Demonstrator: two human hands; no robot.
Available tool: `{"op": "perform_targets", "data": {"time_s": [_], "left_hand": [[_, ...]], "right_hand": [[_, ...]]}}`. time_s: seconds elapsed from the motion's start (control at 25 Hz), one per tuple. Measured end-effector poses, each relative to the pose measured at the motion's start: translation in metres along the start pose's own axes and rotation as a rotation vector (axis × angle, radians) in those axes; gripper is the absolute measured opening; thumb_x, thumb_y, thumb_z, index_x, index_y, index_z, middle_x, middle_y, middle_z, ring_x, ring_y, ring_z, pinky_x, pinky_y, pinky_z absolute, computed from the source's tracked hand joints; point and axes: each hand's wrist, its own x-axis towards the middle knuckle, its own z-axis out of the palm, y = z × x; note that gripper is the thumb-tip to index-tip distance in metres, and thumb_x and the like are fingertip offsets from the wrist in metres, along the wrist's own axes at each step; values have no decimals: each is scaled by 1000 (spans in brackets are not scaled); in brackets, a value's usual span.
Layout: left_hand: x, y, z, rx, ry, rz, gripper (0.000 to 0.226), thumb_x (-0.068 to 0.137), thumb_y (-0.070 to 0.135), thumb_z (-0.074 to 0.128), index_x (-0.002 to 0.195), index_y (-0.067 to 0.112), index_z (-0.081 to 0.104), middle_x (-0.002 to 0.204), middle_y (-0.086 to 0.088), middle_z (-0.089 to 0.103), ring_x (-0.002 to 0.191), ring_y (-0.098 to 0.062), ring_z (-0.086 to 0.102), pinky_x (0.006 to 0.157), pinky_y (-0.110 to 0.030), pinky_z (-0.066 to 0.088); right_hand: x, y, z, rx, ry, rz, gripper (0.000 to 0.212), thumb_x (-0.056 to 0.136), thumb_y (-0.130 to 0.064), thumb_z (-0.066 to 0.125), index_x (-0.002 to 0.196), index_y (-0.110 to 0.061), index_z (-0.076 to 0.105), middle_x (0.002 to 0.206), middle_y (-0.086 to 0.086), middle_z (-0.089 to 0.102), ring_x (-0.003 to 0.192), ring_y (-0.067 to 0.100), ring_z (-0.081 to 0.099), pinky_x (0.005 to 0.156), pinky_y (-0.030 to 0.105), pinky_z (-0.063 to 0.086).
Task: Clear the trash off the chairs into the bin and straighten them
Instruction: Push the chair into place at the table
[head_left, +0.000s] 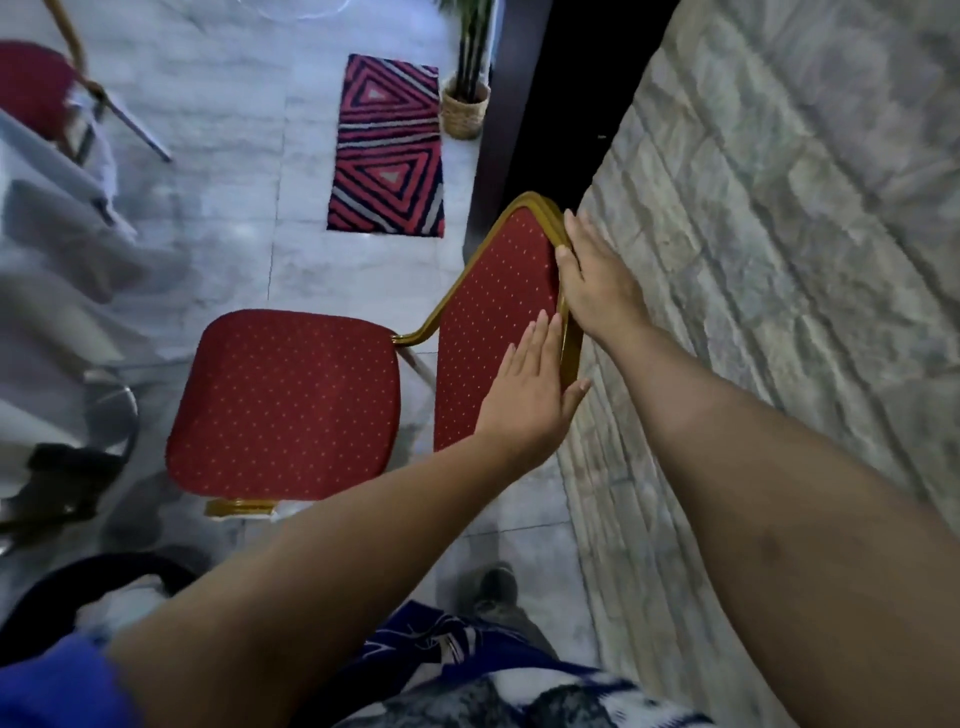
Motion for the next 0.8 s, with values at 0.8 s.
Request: {"op": "perform_targets", "data": {"time_s": [0.8], "left_hand": [[7, -26, -10, 8, 271, -153, 67, 101, 39, 36, 154, 12, 5, 162, -4, 8, 148, -10, 6, 119, -24, 5]], "right_hand": [[60, -28, 30, -35, -125, -497, 52, 104, -30, 28, 151, -8, 31, 161, 9, 25, 152, 25, 11, 124, 40, 9]]}}
